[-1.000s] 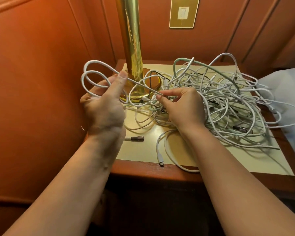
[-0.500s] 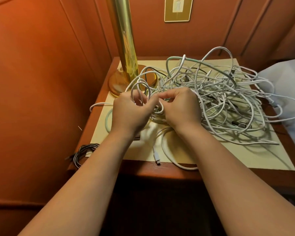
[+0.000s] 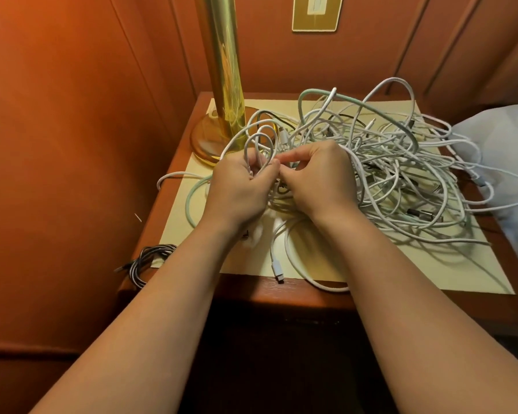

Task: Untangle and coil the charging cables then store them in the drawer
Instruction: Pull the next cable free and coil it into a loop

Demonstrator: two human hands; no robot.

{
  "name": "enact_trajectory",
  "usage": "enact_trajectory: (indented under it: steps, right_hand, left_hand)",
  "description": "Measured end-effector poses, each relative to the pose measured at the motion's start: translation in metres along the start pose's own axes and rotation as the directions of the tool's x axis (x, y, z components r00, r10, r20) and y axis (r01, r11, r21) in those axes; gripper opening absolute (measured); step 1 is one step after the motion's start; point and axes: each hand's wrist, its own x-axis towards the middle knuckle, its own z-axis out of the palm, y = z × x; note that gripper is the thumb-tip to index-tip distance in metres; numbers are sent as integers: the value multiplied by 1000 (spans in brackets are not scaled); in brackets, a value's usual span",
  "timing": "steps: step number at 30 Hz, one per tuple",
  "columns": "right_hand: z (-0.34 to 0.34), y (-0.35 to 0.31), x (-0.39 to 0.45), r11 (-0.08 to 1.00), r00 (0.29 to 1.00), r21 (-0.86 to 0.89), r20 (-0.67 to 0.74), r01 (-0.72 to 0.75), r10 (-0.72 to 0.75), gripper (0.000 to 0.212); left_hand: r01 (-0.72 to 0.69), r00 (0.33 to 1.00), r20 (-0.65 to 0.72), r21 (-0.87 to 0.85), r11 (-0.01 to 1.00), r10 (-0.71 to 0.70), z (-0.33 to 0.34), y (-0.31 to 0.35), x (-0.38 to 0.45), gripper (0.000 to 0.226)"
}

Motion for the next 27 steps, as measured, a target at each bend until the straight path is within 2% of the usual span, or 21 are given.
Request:
enact_trajectory:
  steps: [4, 9, 14, 17, 19, 21, 24, 27]
  right_hand:
    - [-2, -3, 0, 1000, 1000, -13, -29, 4, -4, 14]
    - [-6, -3, 4, 998, 997, -14, -52, -65, 64, 13]
    - [-8, -3, 4, 995, 994, 47, -51, -89, 91, 20]
    - [-8, -2, 5, 986, 991, 105, -13, -130, 132, 25]
    - [-6, 1, 6, 979, 988, 139, 1, -151, 152, 26]
    - [-4, 5, 5, 973, 986, 166, 1, -162, 164, 27]
    - [-2, 7, 4, 973, 987, 167, 0, -156, 158, 27]
    - [-2, 8, 3, 979, 993, 170, -19, -112, 117, 25]
  left_hand:
    - [-59, 998, -41, -46, 997, 58, -7, 9, -2, 24]
    - [-80, 993, -107, -236, 969, 55, -27, 22, 2, 24]
    - [-158, 949, -304, -243, 957, 79, -41, 23, 0, 24]
    - [-117, 898, -441, -225, 967, 7, -37, 19, 4, 28]
    - [-72, 911, -411, -234, 970, -31, -34, 15, 8, 29]
    - [-35, 949, -312, -240, 970, -43, -31, 11, 11, 27]
    - [-36, 985, -172, -228, 973, -4, -21, 6, 11, 25]
    - [-25, 994, -110, -152, 988, 8, -8, 3, 8, 30]
